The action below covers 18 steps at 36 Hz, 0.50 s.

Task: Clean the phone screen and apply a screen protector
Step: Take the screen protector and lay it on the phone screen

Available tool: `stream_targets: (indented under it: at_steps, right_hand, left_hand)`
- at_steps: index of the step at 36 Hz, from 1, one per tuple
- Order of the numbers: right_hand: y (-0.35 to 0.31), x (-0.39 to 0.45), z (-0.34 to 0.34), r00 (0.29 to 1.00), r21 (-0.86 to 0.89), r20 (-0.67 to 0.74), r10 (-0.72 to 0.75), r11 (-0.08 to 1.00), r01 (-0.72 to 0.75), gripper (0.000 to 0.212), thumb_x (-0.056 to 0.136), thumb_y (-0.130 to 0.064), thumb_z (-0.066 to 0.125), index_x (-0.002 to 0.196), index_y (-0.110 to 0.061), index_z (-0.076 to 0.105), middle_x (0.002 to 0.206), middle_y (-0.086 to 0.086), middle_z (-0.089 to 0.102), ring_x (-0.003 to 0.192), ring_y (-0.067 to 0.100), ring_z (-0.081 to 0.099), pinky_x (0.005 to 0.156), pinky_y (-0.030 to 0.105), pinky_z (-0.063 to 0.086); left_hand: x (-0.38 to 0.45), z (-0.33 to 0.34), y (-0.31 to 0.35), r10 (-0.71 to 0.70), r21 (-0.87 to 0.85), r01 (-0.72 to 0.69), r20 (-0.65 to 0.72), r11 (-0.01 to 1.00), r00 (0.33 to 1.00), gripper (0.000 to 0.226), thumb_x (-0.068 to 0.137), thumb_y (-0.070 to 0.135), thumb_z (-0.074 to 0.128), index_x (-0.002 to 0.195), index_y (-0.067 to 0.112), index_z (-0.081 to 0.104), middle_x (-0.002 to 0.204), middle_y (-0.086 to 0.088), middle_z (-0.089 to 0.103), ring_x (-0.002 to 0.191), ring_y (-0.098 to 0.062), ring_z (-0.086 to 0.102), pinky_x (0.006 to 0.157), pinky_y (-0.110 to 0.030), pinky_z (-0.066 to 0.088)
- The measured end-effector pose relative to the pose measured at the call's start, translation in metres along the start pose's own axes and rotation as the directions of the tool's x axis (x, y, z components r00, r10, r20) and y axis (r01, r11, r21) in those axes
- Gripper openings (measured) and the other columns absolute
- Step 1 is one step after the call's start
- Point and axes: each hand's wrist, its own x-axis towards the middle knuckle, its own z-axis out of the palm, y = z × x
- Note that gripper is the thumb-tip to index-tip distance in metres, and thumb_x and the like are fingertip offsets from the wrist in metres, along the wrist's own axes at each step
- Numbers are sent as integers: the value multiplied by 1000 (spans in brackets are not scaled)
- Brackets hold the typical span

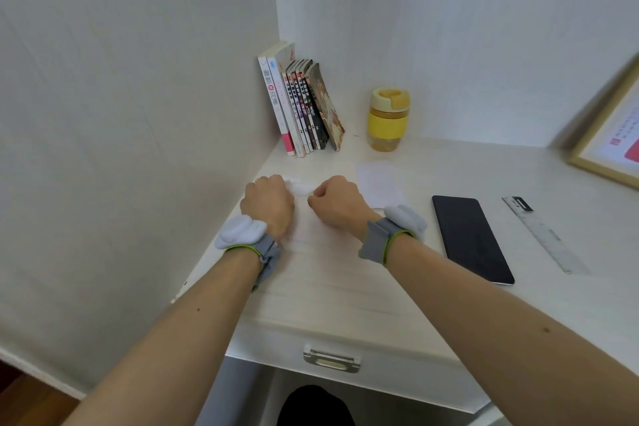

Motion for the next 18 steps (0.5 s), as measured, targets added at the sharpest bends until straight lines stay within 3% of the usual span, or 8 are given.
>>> stream_targets:
  at_steps: [3, 7, 10, 14, 16, 18]
  right_hand:
    - [0, -6, -7, 1000, 61, 26, 2, 998, -3, 29, 85, -17, 52, 98, 3, 69, 93, 22, 70, 80, 32, 69, 72, 41, 58]
    - [4, -18, -22, 1000, 103, -3, 3, 995, -3, 25, 89, -15, 49, 104, -6, 67, 94, 17, 70, 84, 31, 72, 61, 34, 57]
    - [9, -26, -41, 994, 117, -111, -10, 993, 23, 31, 91, -17, 48, 103, 3, 69, 92, 23, 72, 84, 38, 70, 67, 44, 60]
    - [18, -37, -72, 958, 150, -287, 29, 989, 15, 36, 93, -22, 47, 98, 7, 68, 92, 24, 71, 84, 38, 69, 72, 52, 58]
    - [25, -44, -90, 945, 207, -316, 82, 978, -16, 37, 96, -29, 48, 91, 3, 66, 93, 20, 71, 81, 34, 71, 70, 47, 60]
    - [32, -49, -102, 958, 349, -240, 155, 935, -64, 36, 98, -36, 49, 96, -3, 62, 99, 15, 68, 72, 26, 72, 56, 34, 60]
  left_hand:
    - [0, -1, 0, 8, -56, -10, -30, 998, 1000, 27, 96, 24, 43, 96, 3, 59, 103, -17, 63, 95, -37, 59, 67, -35, 37]
    - [-2, -16, 5, 93, -235, -103, -53, 966, 994, 25, 94, 24, 49, 91, 5, 64, 94, -16, 66, 89, -36, 58, 69, -34, 37]
    - [-8, -29, 17, 117, -447, -113, -17, 888, 993, 18, 87, 24, 57, 85, 10, 68, 80, -11, 66, 82, -31, 58, 67, -30, 40]
    - [-19, -41, 40, 177, -574, -137, 14, 808, 984, 25, 84, 29, 64, 84, 4, 68, 87, -18, 70, 87, -35, 62, 76, -40, 51]
    - [-27, -44, 54, 208, -611, -146, 31, 778, 978, 25, 84, 30, 65, 86, 4, 69, 90, -17, 70, 87, -32, 63, 75, -39, 51]
    - [-34, -44, 63, 233, -641, -151, 46, 753, 971, 28, 83, 31, 67, 88, 4, 69, 92, -17, 70, 83, -27, 61, 71, -34, 48]
